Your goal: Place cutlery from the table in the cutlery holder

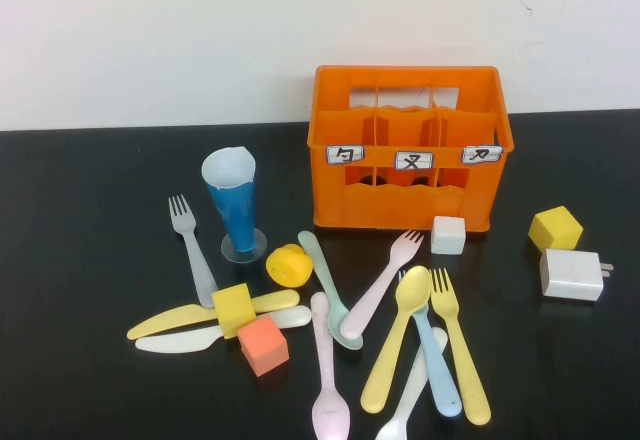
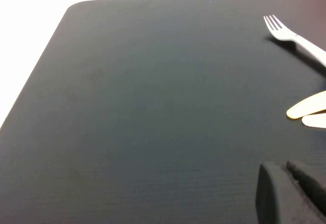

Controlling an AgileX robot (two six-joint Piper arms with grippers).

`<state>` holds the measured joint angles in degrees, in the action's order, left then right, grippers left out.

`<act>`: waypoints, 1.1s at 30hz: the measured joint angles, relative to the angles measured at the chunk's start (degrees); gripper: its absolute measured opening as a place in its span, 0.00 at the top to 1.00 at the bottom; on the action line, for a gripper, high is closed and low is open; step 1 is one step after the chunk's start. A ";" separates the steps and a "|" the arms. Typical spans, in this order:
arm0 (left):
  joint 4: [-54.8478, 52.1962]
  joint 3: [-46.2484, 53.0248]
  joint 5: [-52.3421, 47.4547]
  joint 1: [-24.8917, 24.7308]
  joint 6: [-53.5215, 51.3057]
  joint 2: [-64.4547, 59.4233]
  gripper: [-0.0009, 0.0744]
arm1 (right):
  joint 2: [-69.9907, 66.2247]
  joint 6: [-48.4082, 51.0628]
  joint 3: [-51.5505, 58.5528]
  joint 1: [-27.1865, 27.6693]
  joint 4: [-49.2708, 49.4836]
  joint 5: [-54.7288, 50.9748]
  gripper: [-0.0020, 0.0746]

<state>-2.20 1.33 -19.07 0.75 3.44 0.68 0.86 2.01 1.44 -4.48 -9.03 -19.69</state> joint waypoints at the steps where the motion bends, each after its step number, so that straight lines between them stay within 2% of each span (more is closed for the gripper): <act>1: 0.00 0.00 0.00 0.00 0.00 0.00 0.99 | 0.00 0.00 0.00 0.00 0.00 0.00 0.98; 33: 0.00 0.00 -0.10 0.00 0.14 0.00 0.99 | 0.00 0.00 0.00 0.00 0.00 0.00 0.98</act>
<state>-2.20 1.33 -19.17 0.75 3.58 0.68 0.86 2.01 1.44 -4.48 -9.03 -19.69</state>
